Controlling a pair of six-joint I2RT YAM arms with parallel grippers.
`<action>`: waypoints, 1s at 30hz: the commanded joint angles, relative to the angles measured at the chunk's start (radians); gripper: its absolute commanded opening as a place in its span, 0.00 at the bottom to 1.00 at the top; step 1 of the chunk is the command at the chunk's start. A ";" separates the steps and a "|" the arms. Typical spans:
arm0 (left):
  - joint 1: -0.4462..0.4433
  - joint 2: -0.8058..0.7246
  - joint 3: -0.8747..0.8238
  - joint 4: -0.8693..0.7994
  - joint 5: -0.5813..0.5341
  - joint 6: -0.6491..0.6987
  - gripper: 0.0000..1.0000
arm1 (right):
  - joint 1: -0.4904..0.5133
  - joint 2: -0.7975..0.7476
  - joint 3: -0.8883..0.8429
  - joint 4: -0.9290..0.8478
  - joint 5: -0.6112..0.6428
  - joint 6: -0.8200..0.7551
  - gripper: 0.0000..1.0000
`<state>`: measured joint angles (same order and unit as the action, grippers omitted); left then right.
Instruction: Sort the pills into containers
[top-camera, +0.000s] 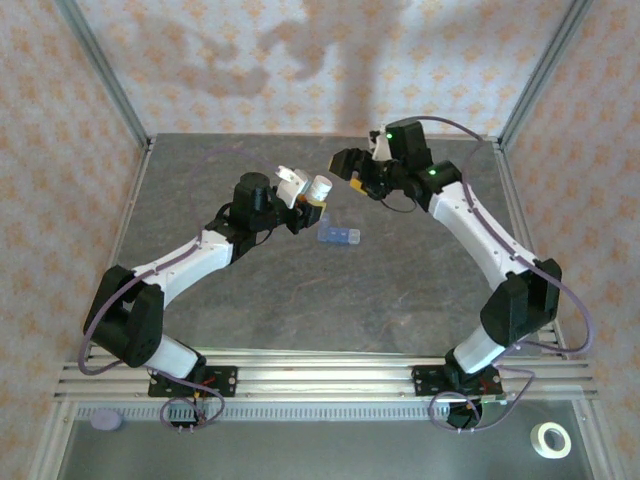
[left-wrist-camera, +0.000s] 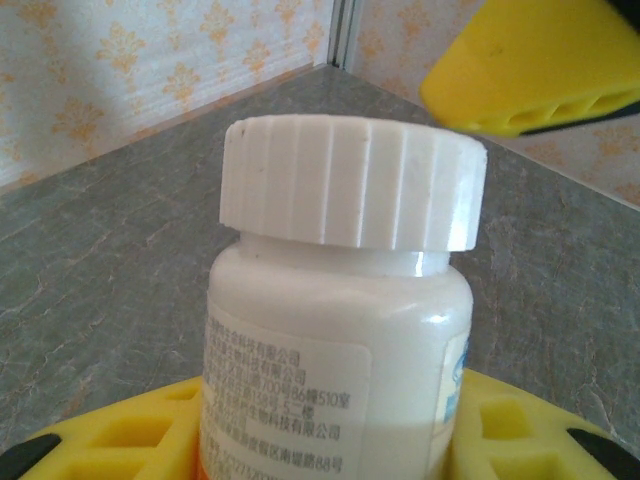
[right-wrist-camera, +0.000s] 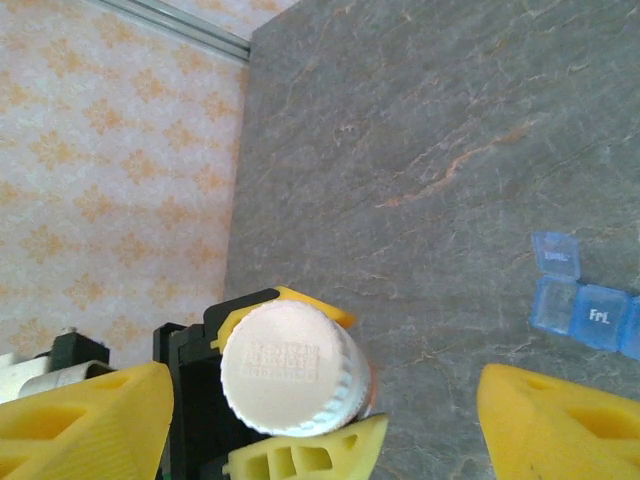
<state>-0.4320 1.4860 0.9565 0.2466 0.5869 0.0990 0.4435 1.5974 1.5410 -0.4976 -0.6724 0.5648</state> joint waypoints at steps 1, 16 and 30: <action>0.004 -0.010 0.014 0.046 -0.013 0.007 0.00 | 0.023 0.028 0.049 0.018 0.034 0.026 0.79; 0.003 -0.002 0.020 0.047 -0.007 0.001 0.00 | 0.073 0.073 0.083 0.016 0.018 0.012 0.67; 0.003 0.002 0.023 0.052 -0.004 -0.004 0.00 | 0.086 0.093 0.097 0.002 -0.007 -0.007 0.58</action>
<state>-0.4320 1.4860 0.9565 0.2501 0.5873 0.0982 0.5213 1.6798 1.6028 -0.4931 -0.6678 0.5758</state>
